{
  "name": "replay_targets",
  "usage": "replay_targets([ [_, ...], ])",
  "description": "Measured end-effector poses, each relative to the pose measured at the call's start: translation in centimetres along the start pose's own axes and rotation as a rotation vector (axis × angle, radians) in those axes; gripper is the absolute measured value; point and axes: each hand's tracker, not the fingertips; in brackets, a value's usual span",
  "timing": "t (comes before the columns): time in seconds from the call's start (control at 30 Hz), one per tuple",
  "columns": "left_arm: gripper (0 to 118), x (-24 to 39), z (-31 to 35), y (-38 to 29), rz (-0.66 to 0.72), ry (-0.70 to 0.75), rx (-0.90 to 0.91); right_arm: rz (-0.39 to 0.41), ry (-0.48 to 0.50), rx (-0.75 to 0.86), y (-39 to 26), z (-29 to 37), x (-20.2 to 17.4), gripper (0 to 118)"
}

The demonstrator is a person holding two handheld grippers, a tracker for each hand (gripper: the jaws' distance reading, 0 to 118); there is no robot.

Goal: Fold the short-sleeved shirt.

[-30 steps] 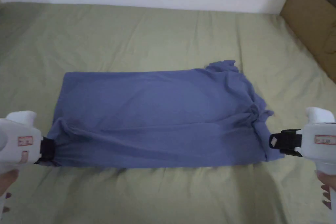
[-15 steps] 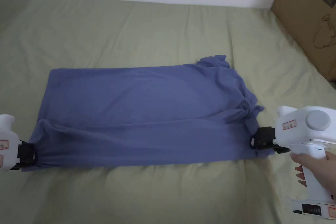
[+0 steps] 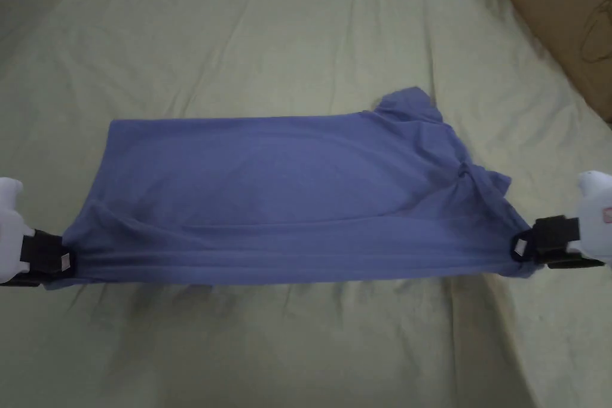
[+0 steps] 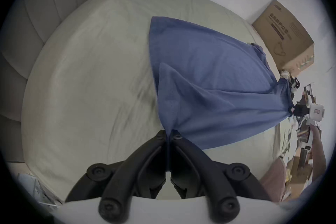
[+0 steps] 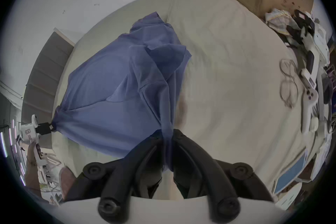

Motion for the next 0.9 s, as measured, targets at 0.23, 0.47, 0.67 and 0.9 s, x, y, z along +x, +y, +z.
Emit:
replay_targets([
  [0.23, 2, -0.3, -1.4, -6.1, -0.027, -0.024, -0.092, -0.048, 0.002, -0.08, -5.6, -1.8, 2.3, 12],
  [0.47, 89, -1.1, -1.2, -6.7, 0.02, 0.032, -0.02, 0.047, -0.167, 0.022, -6.1, -1.0, 0.4, 105],
  [0.67, 110, 2.0, 2.7, -4.6, -0.065, 0.027, 0.118, 0.176, -0.235, 0.183, -4.5, 2.6, -4.4, 105],
  [0.9, 2, 7.4, 2.9, -2.2, -0.217, 0.06, 0.141, 0.169, -0.072, 0.304, -2.2, 2.7, -9.7, 6],
])
